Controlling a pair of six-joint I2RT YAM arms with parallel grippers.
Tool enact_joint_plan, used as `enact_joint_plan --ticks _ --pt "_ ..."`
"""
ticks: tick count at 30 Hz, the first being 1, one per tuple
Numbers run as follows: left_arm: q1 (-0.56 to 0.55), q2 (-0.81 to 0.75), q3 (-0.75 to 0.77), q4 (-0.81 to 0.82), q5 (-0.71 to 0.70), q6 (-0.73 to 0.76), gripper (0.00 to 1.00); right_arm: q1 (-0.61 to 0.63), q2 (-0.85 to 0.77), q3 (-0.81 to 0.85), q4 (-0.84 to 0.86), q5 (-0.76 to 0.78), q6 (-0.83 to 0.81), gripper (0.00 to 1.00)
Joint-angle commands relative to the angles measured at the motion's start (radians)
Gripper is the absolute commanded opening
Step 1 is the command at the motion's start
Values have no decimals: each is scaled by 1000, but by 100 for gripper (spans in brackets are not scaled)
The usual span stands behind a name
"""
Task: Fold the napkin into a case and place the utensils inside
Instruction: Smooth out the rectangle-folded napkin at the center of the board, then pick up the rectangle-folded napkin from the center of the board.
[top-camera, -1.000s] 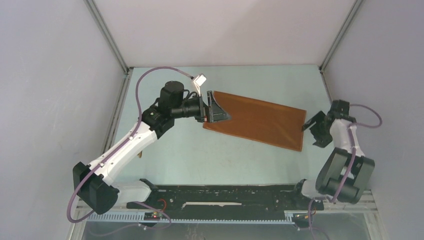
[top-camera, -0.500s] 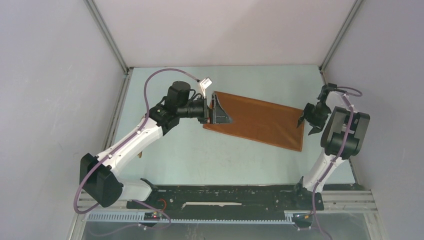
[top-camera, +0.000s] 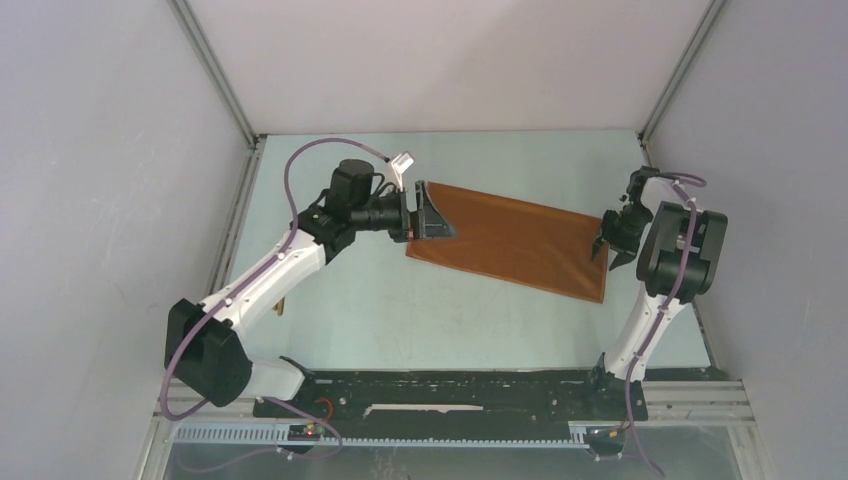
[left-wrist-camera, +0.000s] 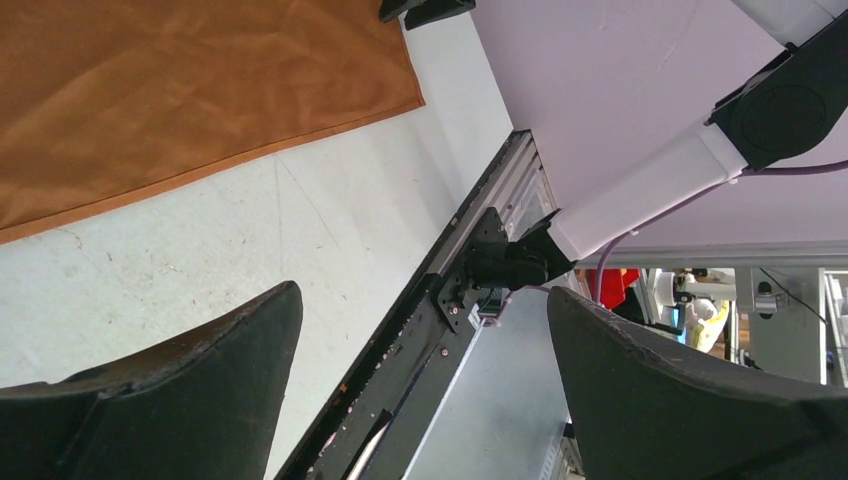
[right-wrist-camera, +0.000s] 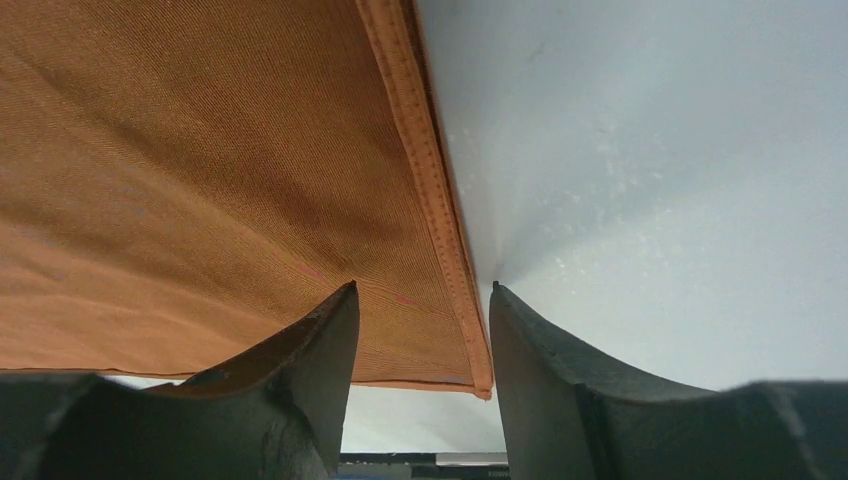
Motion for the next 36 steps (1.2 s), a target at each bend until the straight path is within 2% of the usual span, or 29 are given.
enact_joint_plan --ticks 1,15,19,23,25,30,31,36 --pt "19 6 -13 47 44 -20 99 19 22 40 -17 12 -30 58" --pt "33 6 -23 61 59 -31 99 33 52 10 21 49 -38 57" --pt "36 9 -25 65 64 -35 99 47 50 -11 47 90 -35 42" --pt "38 12 -28 75 68 -43 99 55 22 -35 83 105 -33 35" --pt "40 14 -28 76 72 -45 99 55 10 -42 94 105 -34 22" --pt "45 15 -30 82 80 -50 99 58 -14 -54 124 105 -42 2" --pt "46 15 -30 82 80 -50 99 61 -18 -56 129 105 -44 0" --pt "47 15 -35 87 80 -53 99 64 -45 -76 133 162 -16 0"
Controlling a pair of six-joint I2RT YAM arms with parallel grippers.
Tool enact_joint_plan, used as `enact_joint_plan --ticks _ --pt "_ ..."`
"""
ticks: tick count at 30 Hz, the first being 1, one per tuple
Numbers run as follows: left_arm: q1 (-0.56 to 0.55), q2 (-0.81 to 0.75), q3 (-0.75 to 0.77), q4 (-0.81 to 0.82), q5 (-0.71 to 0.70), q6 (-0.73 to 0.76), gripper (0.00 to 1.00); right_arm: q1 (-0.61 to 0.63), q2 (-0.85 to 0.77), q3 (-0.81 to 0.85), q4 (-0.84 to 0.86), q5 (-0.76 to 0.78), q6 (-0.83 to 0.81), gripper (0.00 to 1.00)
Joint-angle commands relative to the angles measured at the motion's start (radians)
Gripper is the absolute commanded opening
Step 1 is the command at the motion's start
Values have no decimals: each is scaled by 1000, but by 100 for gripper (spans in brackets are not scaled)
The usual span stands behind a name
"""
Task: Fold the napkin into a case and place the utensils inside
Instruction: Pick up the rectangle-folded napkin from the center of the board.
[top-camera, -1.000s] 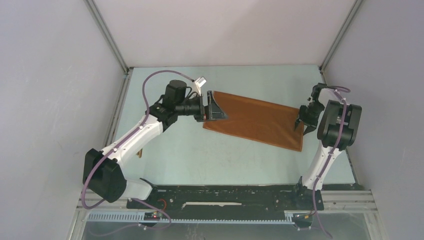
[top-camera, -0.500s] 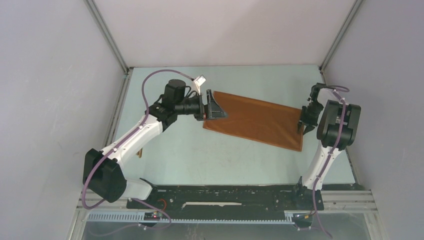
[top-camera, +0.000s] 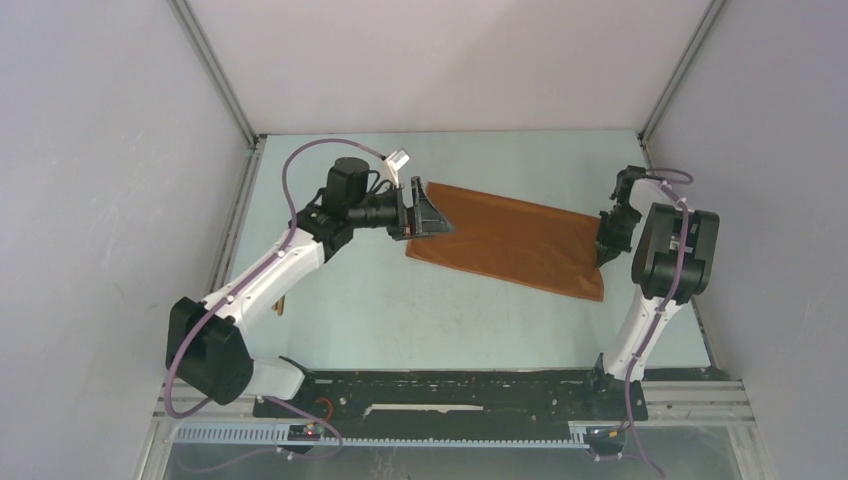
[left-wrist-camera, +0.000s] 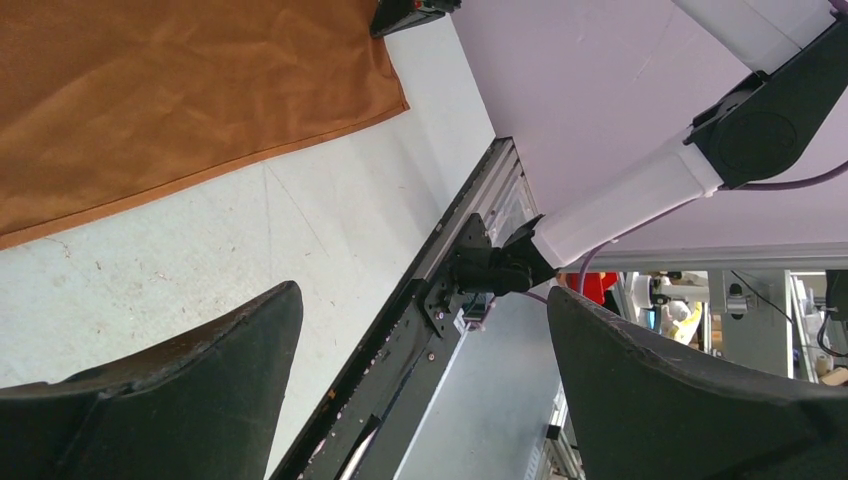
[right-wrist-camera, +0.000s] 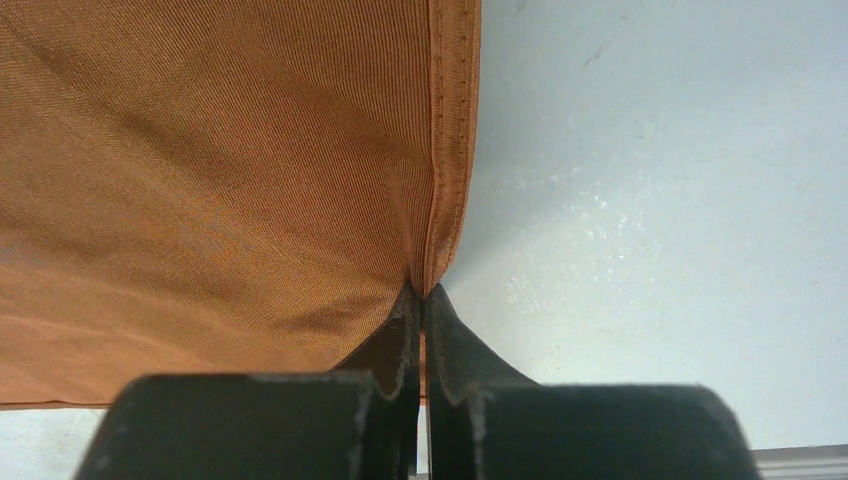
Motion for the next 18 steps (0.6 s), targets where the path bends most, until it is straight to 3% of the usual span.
enact_joint_plan --ticks 1,18 --pt "6 3 -21 39 29 -12 99 4 -48 -45 75 84 22 0" --pt "6 10 -32 55 32 -24 99 -112 -242 -154 41 228 101 0"
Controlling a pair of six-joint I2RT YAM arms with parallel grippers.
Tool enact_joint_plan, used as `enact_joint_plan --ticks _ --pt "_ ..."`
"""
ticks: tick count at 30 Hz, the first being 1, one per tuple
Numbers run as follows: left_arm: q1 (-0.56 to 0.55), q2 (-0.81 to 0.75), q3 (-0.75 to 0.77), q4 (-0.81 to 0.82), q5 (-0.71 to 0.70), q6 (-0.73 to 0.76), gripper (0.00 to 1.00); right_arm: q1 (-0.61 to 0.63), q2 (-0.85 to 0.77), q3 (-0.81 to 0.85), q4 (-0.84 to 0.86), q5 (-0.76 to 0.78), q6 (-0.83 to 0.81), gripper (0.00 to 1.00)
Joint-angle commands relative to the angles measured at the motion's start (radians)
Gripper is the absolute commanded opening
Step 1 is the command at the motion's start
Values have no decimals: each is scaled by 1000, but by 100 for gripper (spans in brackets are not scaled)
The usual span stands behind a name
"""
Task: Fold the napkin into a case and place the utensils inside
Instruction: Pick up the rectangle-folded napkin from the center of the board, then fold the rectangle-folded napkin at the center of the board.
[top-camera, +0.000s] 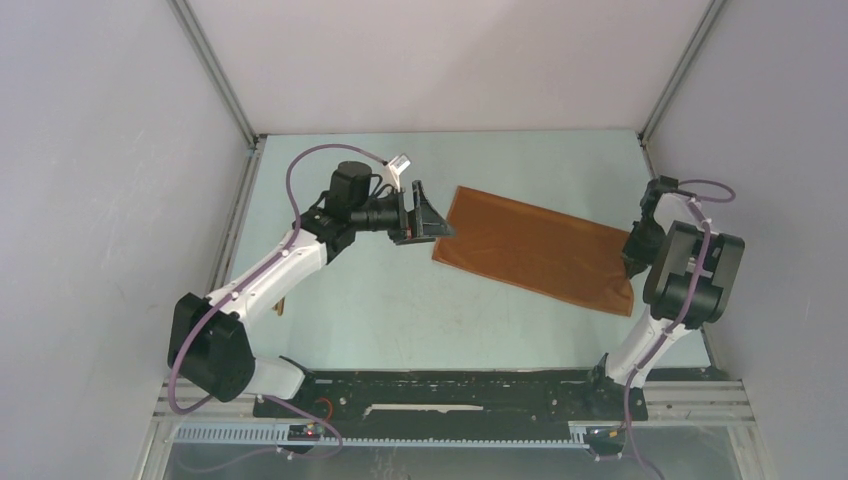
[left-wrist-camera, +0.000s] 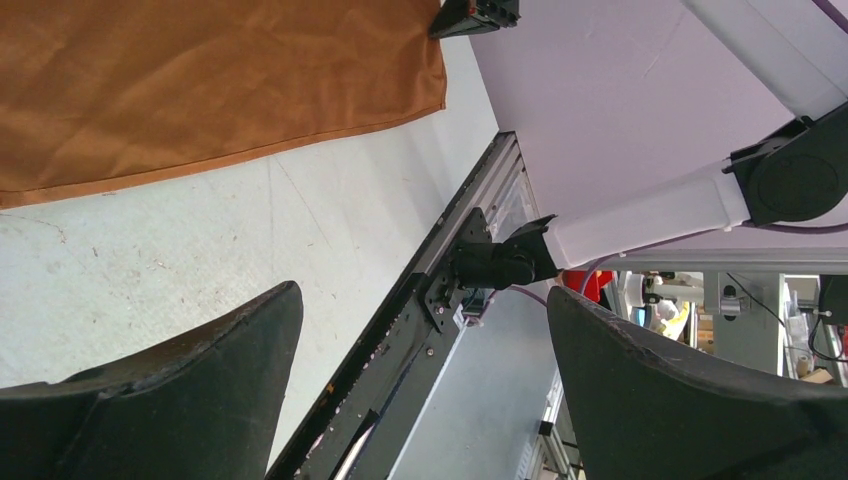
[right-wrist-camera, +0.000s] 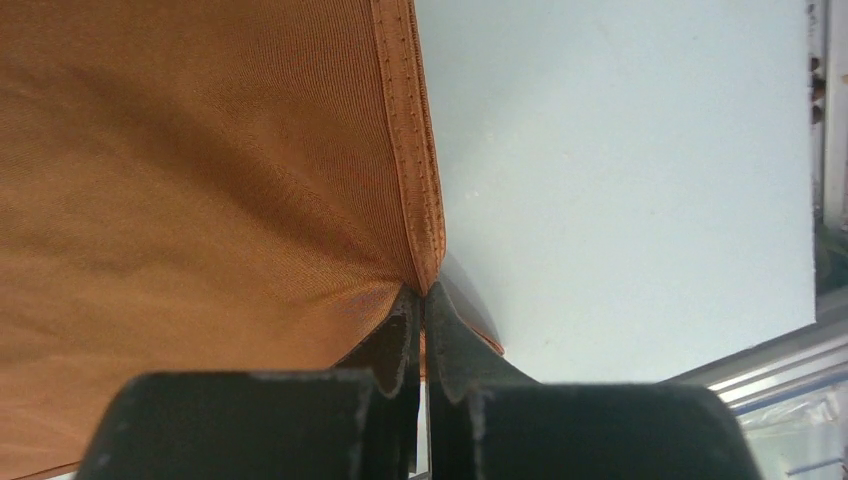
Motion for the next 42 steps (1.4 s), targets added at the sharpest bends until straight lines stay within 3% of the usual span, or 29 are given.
enact_joint_plan --ticks 1,7,15,23,28,33,42 --pt "5 -6 -2 35 25 -6 99 5 -75 0 -5 64 25 0" --pt "5 -7 -3 35 28 -5 99 62 -77 19 -13 82 21 0" --pt "10 -5 -3 35 30 -5 99 288 23 159 -69 46 44 0" --pt "23 -6 -6 35 28 -1 99 584 336 564 -212 -10 71 0" --pt "38 -1 -8 35 35 -2 99 705 509 857 -302 -68 78 0" --pt "49 6 -10 37 41 -7 99 768 619 1063 -337 -181 81 0" --pt "62 8 -13 41 46 -10 99 796 644 1081 -287 -282 85 0"
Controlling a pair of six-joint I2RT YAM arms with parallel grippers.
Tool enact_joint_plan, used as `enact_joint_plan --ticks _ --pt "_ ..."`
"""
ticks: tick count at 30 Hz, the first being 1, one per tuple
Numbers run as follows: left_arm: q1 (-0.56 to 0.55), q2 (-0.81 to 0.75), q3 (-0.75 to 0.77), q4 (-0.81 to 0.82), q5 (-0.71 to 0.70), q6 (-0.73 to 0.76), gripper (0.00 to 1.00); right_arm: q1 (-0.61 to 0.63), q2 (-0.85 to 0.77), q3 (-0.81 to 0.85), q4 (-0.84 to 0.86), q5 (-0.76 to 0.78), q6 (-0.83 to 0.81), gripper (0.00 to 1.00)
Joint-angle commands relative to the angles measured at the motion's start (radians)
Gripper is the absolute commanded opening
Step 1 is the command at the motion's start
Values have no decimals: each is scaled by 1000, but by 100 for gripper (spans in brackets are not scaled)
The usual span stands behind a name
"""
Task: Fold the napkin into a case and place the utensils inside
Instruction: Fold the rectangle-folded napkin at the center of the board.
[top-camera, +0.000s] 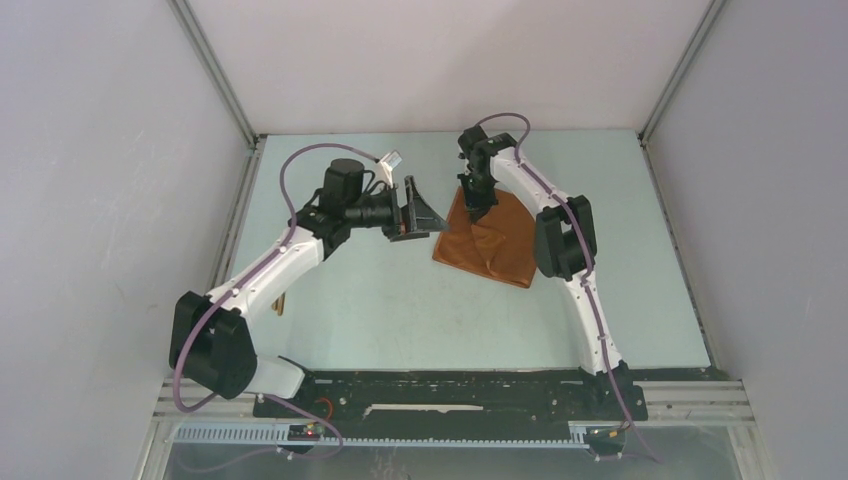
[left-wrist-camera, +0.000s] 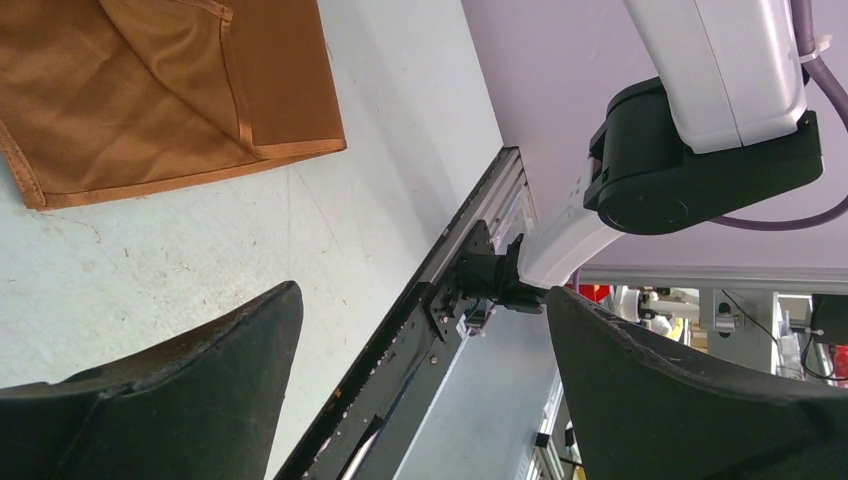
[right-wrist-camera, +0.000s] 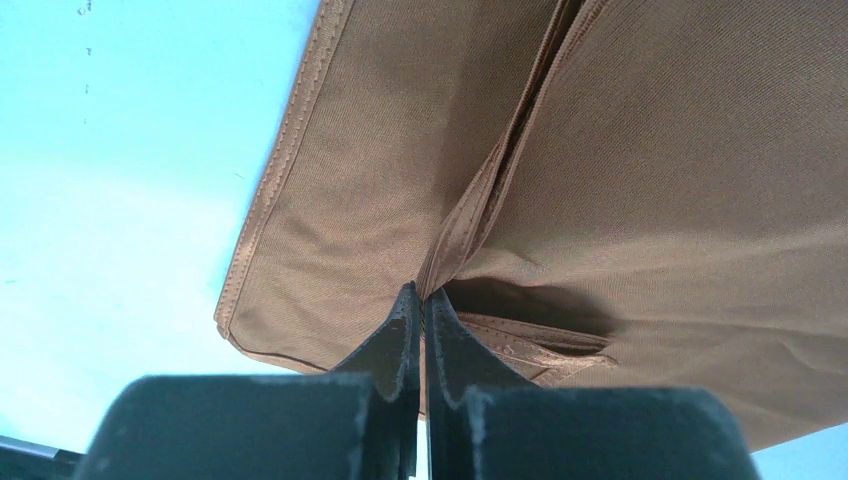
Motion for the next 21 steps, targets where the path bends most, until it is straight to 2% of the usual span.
enact_joint_plan --ticks 1,10,21 --pt "15 -3 -11 36 28 -9 99 1 12 31 1 -64 15 0" --pt "49 -23 -18 38 32 -9 99 4 15 21 8 -176 -50 0" --pt "84 -44 -30 45 37 -12 99 -6 10 -2 11 -198 -71 0"
